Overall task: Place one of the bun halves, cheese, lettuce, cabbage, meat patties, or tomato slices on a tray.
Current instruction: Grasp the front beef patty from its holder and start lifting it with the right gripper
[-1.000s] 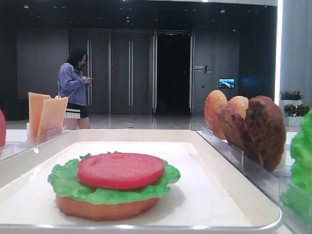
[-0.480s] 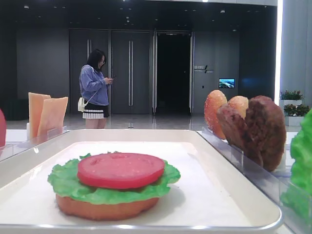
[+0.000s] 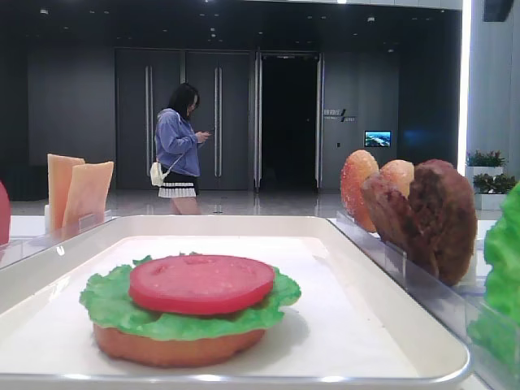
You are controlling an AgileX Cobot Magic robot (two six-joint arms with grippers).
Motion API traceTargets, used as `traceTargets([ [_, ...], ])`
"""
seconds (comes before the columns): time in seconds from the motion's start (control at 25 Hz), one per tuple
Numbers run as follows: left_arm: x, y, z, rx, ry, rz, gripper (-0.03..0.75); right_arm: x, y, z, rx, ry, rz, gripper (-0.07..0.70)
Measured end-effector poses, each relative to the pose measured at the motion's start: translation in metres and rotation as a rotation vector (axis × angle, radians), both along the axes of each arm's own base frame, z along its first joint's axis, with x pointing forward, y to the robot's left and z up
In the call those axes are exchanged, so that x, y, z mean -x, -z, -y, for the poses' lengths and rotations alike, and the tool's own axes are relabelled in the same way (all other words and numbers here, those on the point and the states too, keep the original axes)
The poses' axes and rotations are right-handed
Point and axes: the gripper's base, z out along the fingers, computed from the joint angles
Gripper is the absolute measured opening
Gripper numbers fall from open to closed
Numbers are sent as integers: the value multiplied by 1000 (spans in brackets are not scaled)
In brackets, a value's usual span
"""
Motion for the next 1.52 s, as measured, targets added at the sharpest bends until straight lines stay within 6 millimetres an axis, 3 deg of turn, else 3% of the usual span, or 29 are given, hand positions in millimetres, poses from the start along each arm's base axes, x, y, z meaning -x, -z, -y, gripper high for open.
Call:
traceTargets([
  [0.48, 0, 0, 0, 1, 0, 0, -7, 22, 4, -62, -22, -2, -31, 489],
  [0.88, 0, 0, 0, 1, 0, 0, -7, 13, 46, -98, 38, -8, -148, 496],
  [1.16, 0, 0, 0, 1, 0, 0, -7, 0, 72, -110, 55, 7, -184, 496],
  [1.52, 0, 0, 0, 1, 0, 0, -7, -10, 87, -120, 28, 10, -181, 496],
])
